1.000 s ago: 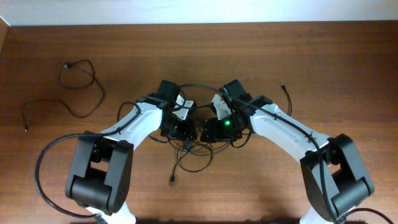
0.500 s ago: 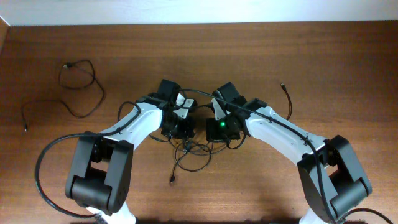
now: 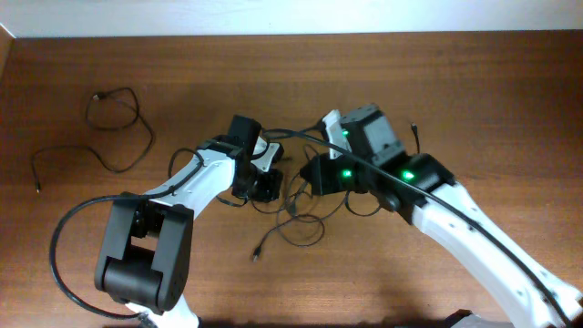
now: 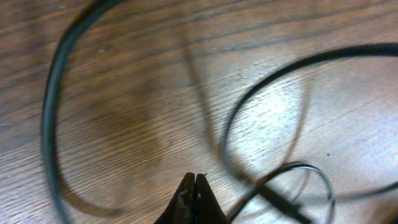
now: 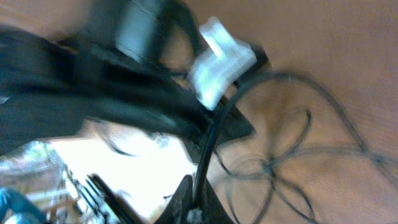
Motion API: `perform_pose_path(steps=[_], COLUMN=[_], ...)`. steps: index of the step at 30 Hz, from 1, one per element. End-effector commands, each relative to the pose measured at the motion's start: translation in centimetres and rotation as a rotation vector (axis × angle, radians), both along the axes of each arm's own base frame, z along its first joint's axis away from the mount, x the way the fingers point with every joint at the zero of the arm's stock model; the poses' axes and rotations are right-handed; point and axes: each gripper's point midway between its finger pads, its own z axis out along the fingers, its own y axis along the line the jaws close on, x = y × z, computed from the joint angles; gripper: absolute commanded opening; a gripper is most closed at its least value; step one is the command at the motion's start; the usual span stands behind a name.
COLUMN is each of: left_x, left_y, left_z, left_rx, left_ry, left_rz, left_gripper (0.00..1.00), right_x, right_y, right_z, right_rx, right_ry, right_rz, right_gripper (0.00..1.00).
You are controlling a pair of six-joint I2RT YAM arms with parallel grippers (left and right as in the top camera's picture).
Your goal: Untangle cables
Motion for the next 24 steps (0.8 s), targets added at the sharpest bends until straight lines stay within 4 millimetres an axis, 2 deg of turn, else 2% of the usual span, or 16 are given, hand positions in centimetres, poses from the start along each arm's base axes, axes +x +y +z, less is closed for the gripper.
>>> perform_pose_path(steps=[1,4,6,7,9,11,14,18,24], left_x=[-0.1,-0.1,-0.1,0.0,-0.1,-0.1,-0.2,-0.2,-0.3], left_y=[0.7,0.8,0.9,0.9,0.9,0.9,1.5,4.9,5.1], left_z=[-0.7,-0.8,-0.8,-0.8,-0.8,-0.8,-1.1,-1.9,-1.9], left_rx=[0.034,0.041,0.048,0.048,0.048,0.048,0.081,0.275,0.282], left_ry=[0.014,0.013,0.011,0.01,0.011,0.013,0.023,0.043,0.045], left_rz=[0.027,0.028,0.029,0.029,0.029,0.029,0.048,0.2,0.207], left_gripper=[0.0,0.0,0.0,0.0,0.0,0.0,0.0,0.0,0.0], right_x=[0.1,-0.2,-0.6,-1.0,-1.2,-1.3,-0.9,0.7,0.4], right_y=[0.2,0.0,-0.3,-0.6,-0.8,-0.9,-1.1,-3.3,-6.0], right_z=[8.4,12.8,16.5,19.4,21.1,21.7,20.4,16.4,9.6], right_rx=[0.136,0.211,0.279,0.339,0.371,0.385,0.343,0.177,-0.061], right_ry=[-0.22,-0.336,-0.442,-0.536,-0.589,-0.61,-0.576,-0.487,-0.301], right_rz=[0.002,0.002,0.001,-0.001,-0.004,-0.003,-0.026,-0.166,-0.24], right_gripper=[0.04,0.04,0.04,0.04,0.04,0.04,0.04,0.04,0.04])
